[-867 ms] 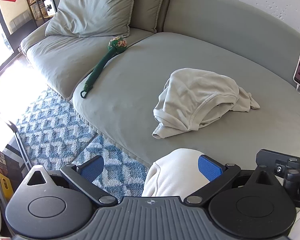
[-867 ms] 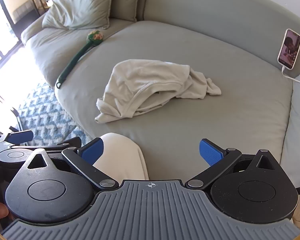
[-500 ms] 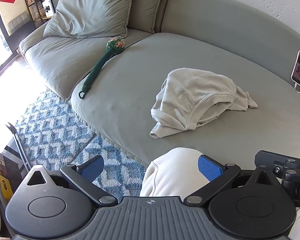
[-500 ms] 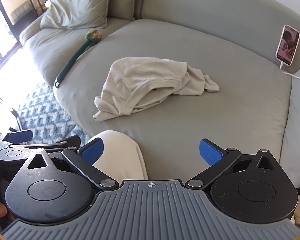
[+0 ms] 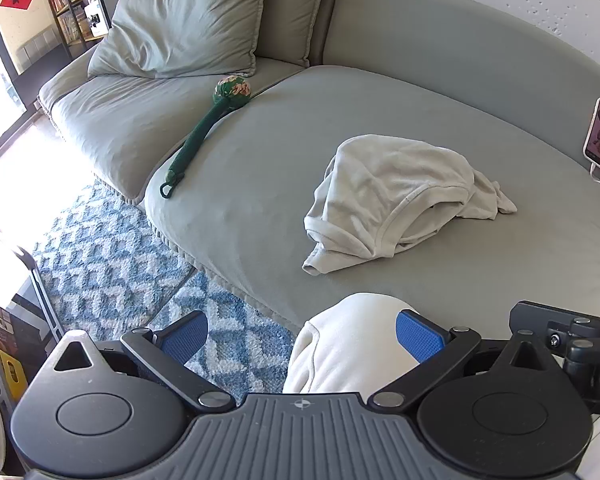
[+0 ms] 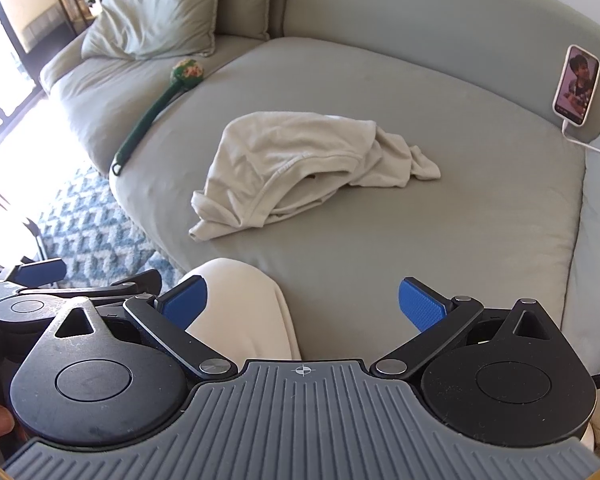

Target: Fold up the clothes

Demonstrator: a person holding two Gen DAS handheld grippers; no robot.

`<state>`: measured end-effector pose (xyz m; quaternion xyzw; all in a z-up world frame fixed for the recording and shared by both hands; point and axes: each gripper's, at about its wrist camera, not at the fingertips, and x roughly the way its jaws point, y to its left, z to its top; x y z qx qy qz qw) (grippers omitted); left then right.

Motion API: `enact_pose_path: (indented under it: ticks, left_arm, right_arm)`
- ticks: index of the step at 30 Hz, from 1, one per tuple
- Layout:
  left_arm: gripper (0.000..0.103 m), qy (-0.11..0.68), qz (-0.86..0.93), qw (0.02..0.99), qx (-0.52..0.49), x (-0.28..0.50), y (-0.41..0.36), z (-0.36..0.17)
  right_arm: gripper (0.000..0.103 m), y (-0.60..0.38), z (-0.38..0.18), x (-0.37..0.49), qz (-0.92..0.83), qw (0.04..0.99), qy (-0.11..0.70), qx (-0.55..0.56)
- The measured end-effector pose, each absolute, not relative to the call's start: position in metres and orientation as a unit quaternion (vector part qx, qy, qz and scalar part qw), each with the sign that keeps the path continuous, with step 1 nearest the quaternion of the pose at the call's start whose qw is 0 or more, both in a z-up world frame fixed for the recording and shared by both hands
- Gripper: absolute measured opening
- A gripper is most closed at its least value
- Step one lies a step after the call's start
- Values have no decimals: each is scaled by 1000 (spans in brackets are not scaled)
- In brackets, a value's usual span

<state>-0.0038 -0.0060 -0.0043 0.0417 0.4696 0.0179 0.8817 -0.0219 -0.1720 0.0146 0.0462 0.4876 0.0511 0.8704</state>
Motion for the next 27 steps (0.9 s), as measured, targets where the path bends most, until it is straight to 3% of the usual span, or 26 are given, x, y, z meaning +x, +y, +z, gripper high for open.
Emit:
enact_pose_path:
  ticks: [27]
  left_arm:
    - [102, 470, 17, 881, 47, -6, -5, -1]
  right_arm:
    - [101, -174, 12, -23, 49, 870, 488, 51]
